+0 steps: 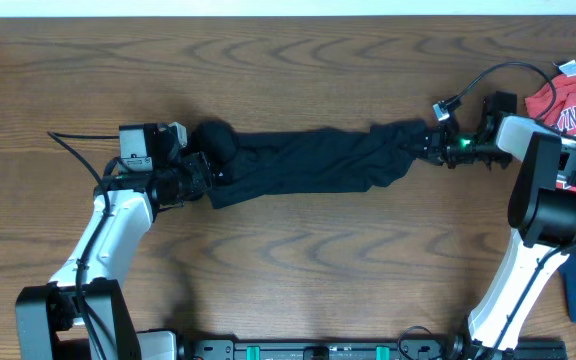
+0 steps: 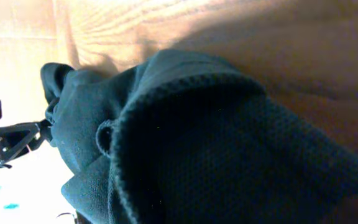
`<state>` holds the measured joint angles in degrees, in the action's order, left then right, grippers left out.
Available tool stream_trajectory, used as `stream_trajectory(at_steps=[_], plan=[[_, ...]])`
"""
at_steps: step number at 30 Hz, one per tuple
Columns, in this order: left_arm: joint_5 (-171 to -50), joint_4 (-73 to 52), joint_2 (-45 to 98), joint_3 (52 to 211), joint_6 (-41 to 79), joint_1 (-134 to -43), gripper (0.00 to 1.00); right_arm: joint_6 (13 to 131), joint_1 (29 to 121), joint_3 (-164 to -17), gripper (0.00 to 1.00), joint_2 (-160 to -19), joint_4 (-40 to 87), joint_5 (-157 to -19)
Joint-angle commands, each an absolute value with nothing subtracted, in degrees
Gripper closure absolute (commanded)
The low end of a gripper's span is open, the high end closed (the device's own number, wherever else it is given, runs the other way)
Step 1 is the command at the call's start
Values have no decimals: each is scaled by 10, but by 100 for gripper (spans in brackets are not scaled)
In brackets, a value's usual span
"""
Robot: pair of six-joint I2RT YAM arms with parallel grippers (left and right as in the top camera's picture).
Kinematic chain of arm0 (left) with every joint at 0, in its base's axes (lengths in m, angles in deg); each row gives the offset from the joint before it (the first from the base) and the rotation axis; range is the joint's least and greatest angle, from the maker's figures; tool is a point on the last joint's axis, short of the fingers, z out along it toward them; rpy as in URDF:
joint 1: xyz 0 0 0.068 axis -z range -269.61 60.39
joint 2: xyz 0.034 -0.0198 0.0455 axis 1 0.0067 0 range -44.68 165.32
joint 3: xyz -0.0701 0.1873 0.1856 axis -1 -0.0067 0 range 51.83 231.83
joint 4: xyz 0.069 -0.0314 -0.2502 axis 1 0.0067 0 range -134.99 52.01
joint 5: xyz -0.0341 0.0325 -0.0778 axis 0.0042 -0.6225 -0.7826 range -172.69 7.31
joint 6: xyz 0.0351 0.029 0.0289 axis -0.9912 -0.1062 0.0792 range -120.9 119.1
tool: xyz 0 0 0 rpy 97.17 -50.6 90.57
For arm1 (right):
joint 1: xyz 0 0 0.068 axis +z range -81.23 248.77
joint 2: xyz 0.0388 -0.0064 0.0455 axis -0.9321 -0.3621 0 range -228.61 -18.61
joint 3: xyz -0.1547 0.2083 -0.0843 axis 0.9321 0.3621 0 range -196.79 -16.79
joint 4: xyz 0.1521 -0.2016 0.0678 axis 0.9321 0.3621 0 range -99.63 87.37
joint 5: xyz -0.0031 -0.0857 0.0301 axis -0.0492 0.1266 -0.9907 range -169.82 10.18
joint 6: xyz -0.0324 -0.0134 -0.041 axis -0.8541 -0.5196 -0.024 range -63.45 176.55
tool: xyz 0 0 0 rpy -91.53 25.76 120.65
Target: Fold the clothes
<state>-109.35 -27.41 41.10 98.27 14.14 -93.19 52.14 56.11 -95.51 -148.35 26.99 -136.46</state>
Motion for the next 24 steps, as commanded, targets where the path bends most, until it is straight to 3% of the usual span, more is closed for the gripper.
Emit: stream_trajectory(at_steps=[1,13,24], plan=[[-1097,-273,415,996,145,-931,43,524,535,-975,99,-1510,303,-1209],[-1097,-273,415,996,145,-931,43,522,484,-1149,99,-1456,465,-1176],[-1097,-273,415,996,145,-931,43,459,531,-1272,99,-1455,606,-1171]])
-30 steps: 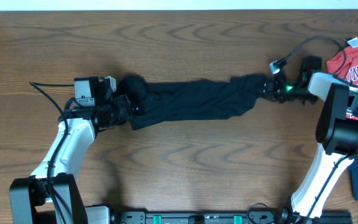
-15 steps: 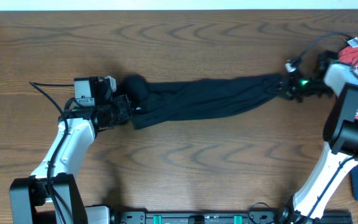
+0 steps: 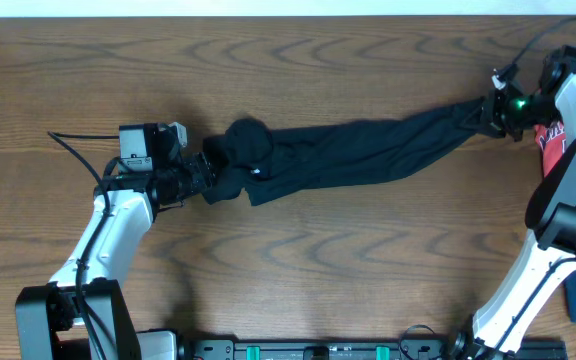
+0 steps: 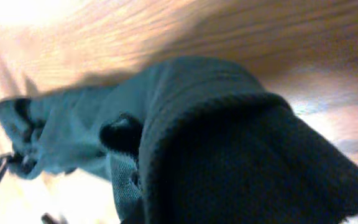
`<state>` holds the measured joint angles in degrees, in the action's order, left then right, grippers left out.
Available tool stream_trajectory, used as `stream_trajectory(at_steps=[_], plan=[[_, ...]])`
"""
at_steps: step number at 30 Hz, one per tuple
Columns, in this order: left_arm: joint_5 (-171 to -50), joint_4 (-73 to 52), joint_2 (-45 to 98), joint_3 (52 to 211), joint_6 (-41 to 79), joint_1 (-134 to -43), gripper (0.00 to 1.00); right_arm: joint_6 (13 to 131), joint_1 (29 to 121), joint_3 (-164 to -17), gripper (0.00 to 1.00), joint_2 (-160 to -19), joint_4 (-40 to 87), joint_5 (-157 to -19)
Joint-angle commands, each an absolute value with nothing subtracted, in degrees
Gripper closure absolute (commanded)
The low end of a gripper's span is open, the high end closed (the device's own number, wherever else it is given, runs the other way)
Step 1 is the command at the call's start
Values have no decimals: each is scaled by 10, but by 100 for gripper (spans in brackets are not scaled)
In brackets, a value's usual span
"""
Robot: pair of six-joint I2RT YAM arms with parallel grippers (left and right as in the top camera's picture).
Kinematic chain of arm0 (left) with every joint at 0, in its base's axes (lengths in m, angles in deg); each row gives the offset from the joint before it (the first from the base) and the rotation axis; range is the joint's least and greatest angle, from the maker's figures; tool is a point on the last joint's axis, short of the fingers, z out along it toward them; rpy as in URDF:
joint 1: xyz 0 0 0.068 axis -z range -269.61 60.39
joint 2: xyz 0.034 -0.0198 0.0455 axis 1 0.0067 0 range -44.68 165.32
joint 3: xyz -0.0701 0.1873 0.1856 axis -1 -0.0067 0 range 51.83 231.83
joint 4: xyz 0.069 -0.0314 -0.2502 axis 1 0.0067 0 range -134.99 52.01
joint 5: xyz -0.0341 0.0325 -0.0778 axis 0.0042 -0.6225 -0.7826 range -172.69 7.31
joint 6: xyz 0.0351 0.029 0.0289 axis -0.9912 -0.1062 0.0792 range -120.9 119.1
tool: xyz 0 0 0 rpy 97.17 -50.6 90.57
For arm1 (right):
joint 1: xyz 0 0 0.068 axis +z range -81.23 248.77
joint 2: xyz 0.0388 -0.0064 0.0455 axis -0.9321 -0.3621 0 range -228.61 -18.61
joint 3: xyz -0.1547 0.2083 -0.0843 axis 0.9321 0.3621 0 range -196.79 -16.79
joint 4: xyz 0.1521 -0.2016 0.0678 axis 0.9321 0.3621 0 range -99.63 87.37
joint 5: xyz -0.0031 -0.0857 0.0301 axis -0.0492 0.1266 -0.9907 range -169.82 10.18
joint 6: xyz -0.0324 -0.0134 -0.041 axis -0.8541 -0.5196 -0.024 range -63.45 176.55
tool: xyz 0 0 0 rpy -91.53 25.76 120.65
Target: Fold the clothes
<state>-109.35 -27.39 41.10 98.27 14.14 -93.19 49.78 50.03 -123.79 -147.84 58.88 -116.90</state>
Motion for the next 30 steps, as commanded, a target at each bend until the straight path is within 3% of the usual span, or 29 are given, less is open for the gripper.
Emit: stream_trajectory(at_steps=[1,14,27,28,29,30], plan=[[-1097,-273,415,996,145,-931,43,457,542,-1281,99,-1455,615,-1171],[-1112,-318,415,996,179,-931,43,511,731,-1311,99,-1455,628,-1159],[-1113,-318,415,996,179,-931,42,634,869,-1310,99,-1455,603,-1003],[-1113,-318,415,996,179,-931,43,634,870,-1310,85,-1455,604,-1004],[-1114,-319,415,996,179,-931,43,632,871,-1310,56,-1455,606,-1004],[-1115,-319,415,996,179,-931,43,620,872,-1310,20,-1455,610,-1007]])
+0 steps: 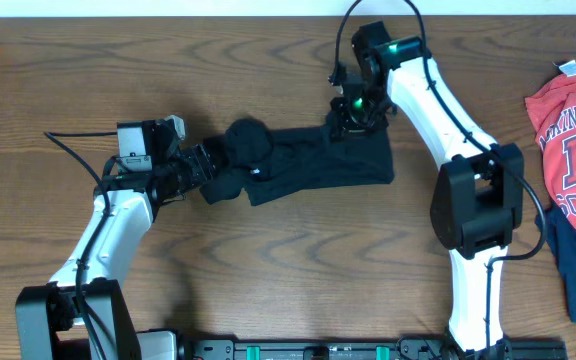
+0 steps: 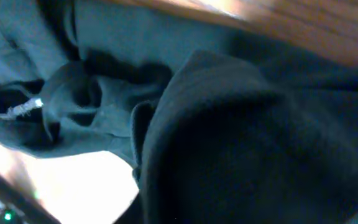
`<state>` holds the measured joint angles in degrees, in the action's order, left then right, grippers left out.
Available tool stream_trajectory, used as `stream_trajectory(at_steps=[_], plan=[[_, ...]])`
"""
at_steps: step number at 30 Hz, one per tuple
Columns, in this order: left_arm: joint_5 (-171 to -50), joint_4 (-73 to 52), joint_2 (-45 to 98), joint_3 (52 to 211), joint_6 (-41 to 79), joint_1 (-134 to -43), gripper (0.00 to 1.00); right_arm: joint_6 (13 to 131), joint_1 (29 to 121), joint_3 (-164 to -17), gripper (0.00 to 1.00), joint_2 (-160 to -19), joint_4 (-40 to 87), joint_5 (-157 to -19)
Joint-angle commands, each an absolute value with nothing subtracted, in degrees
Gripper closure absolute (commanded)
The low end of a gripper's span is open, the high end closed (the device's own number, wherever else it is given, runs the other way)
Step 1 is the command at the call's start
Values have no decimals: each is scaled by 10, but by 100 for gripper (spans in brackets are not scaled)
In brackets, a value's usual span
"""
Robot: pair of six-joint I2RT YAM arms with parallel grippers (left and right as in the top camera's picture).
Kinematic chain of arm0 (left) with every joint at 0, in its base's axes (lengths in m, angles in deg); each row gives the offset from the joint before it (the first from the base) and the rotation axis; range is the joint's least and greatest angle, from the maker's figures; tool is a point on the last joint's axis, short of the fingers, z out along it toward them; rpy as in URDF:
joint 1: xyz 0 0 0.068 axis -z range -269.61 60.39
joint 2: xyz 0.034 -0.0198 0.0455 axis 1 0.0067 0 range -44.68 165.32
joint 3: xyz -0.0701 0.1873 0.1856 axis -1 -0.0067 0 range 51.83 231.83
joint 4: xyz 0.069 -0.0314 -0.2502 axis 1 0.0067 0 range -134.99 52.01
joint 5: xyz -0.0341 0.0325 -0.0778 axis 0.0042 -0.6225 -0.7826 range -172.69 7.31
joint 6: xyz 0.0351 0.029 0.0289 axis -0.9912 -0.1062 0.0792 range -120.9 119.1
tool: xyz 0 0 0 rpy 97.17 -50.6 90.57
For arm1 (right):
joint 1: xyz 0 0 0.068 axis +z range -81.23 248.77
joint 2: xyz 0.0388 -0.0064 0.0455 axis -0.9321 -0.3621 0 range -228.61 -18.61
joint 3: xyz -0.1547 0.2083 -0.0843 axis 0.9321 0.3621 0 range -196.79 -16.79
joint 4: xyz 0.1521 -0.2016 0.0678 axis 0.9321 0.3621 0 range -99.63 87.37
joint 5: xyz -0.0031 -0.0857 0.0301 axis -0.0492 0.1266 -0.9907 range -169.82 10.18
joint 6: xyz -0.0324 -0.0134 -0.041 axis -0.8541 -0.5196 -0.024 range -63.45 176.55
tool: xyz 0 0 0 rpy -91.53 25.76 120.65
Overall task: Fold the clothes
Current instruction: 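Fold the right end leftward toward the left gripper with right gripper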
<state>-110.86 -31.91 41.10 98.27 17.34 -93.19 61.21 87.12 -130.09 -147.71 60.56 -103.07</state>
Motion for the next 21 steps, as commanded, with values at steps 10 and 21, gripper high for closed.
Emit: stream_trajectory(at_steps=[10,21], plan=[[-1119,-320,415,996,179,-951,31,526,874,-1331,1,-1454,596,-1103],[-1303,-332,501,995,150,-1068,21,529,847,-1428,1,-1399,619,-1095]])
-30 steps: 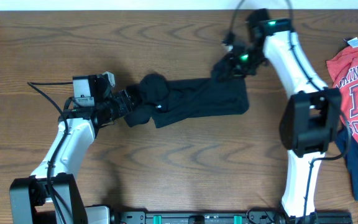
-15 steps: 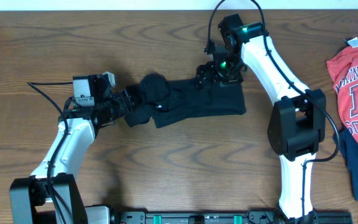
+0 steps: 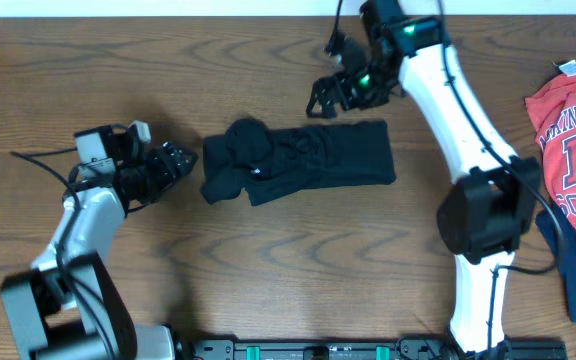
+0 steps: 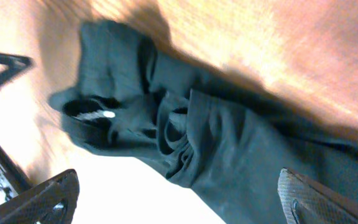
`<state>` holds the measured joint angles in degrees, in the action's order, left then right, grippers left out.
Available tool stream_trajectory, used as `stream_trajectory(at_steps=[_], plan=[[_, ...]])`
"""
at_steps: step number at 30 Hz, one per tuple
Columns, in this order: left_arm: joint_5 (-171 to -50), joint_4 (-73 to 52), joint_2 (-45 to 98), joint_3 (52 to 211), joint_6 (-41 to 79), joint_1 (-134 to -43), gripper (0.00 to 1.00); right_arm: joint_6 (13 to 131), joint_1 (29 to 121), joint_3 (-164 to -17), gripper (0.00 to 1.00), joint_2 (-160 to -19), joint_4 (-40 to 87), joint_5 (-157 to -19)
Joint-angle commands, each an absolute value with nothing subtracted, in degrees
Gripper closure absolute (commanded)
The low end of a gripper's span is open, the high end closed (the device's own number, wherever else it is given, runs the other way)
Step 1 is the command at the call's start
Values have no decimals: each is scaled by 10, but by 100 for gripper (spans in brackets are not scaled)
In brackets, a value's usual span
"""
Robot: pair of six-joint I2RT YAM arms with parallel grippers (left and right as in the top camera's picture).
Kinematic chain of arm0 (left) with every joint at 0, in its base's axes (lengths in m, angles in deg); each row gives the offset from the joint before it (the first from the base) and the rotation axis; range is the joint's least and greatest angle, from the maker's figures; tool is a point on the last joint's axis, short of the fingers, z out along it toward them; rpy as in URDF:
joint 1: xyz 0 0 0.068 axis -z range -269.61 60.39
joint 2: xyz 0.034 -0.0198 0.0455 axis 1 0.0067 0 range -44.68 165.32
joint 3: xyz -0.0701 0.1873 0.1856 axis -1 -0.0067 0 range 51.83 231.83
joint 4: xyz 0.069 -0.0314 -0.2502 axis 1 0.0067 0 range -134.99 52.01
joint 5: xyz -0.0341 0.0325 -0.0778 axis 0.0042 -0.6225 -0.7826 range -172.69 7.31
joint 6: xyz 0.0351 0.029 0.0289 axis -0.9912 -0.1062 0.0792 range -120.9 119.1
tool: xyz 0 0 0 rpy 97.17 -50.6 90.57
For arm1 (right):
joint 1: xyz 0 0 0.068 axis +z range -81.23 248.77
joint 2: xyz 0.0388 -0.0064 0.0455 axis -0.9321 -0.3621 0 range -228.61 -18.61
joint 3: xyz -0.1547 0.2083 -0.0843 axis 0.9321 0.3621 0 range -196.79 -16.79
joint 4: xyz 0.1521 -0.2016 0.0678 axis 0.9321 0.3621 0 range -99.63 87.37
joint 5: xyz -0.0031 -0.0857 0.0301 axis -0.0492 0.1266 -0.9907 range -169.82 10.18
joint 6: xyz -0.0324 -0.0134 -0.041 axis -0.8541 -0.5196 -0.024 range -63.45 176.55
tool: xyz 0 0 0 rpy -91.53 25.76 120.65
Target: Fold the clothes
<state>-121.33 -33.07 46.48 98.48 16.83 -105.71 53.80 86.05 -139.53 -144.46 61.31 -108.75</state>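
Observation:
A black garment (image 3: pixel 303 158) lies folded into a short band on the wooden table (image 3: pixel 298 270), with a bunched lump at its left end (image 3: pixel 243 140). My right gripper (image 3: pixel 326 98) hangs open just beyond the garment's far edge and holds nothing. In the right wrist view the garment (image 4: pixel 229 143) lies below the right gripper (image 4: pixel 182 199), whose fingers (image 4: pixel 48 199) stand wide apart. My left gripper (image 3: pixel 175 160) sits open a short gap left of the garment and does not touch it.
A red printed shirt (image 3: pixel 573 110) lies at the table's right edge, with blue clothing (image 3: pixel 568 280) below it. The right arm (image 3: pixel 458 110) arches over the table's right half. A cable (image 3: pixel 38 160) trails left of the left arm.
Both grippers have let go of the black garment. The left gripper has drawn back to the left, and the right gripper has opened and moved a little towards the table's far edge.
The garment was first stretched between both shut grippers. Then the right gripper held its end far to the right, pulling it long. Later that end was over the garment's middle, halving its length. Now it lies folded and free.

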Motion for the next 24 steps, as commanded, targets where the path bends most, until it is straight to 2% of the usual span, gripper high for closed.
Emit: stream_trajectory(at_steps=[1,7,9,15,16,17,18,20,21,24], plan=[[-1326,-336,519,995,146,-1068,21,529,845,-1434,1,-1393,623,-1088],[-1438,-353,590,995,142,-1056,20,535,840,-1444,1,-1365,635,-1048],[-1463,-353,601,995,142,-1049,17,535,840,-1444,1,-1364,637,-1044],[-1477,-381,621,995,164,-1030,15,537,841,-1444,1,-1364,654,-1044],[-1476,-407,625,995,188,-1030,20,537,841,-1444,1,-1364,657,-1044],[-1475,-435,627,995,212,-1032,30,537,841,-1444,1,-1364,661,-1045],[-1471,-471,627,995,243,-1034,47,537,841,-1444,1,-1364,666,-1044],[-1460,-546,627,995,304,-1041,88,537,841,-1444,1,-1364,678,-1044],[-1461,-576,627,995,325,-1043,94,537,841,-1444,1,-1364,683,-1044],[-1461,-674,627,996,393,-1049,94,537,841,-1444,1,-1364,702,-1044]])
